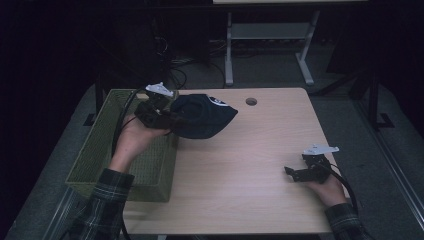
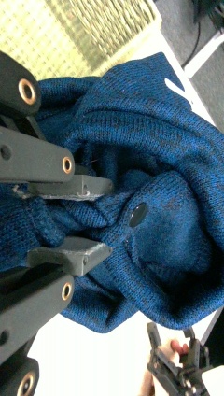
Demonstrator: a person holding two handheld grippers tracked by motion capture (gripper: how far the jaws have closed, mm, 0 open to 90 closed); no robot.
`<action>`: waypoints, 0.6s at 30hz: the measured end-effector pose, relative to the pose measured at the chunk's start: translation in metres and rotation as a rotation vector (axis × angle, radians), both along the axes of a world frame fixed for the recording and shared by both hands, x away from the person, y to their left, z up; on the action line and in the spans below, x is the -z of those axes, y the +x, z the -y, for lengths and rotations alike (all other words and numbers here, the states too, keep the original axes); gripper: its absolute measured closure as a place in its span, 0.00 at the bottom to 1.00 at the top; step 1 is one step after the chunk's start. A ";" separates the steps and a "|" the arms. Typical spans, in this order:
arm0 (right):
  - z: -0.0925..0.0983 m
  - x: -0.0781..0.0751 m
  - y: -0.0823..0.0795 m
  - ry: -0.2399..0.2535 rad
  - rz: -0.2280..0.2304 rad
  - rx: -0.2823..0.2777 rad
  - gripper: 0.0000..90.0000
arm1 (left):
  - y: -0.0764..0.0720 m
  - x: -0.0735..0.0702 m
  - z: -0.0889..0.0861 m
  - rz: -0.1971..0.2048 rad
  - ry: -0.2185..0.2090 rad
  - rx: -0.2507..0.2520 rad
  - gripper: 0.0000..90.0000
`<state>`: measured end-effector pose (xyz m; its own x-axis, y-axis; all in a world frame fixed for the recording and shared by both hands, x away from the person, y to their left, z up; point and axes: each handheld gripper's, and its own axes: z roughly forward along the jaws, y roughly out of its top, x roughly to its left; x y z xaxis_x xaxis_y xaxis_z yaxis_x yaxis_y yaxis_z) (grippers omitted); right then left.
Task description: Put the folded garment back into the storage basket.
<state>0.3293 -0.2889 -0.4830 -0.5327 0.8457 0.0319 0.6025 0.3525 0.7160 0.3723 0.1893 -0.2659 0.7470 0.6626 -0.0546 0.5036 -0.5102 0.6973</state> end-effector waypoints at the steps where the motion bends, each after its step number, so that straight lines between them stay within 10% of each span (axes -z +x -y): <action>1: 0.000 0.000 0.000 0.000 0.000 0.000 0.11 | 0.000 0.000 -0.005 0.001 0.002 -0.012 0.80; 18: 0.000 0.000 0.000 0.000 0.000 0.000 0.11 | -0.005 0.002 -0.066 0.031 0.005 -0.167 0.80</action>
<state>0.3294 -0.2889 -0.4830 -0.5330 0.8455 0.0317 0.6022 0.3528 0.7162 0.3677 0.2551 -0.2678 0.6276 0.7780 -0.0301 0.5601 -0.4243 0.7115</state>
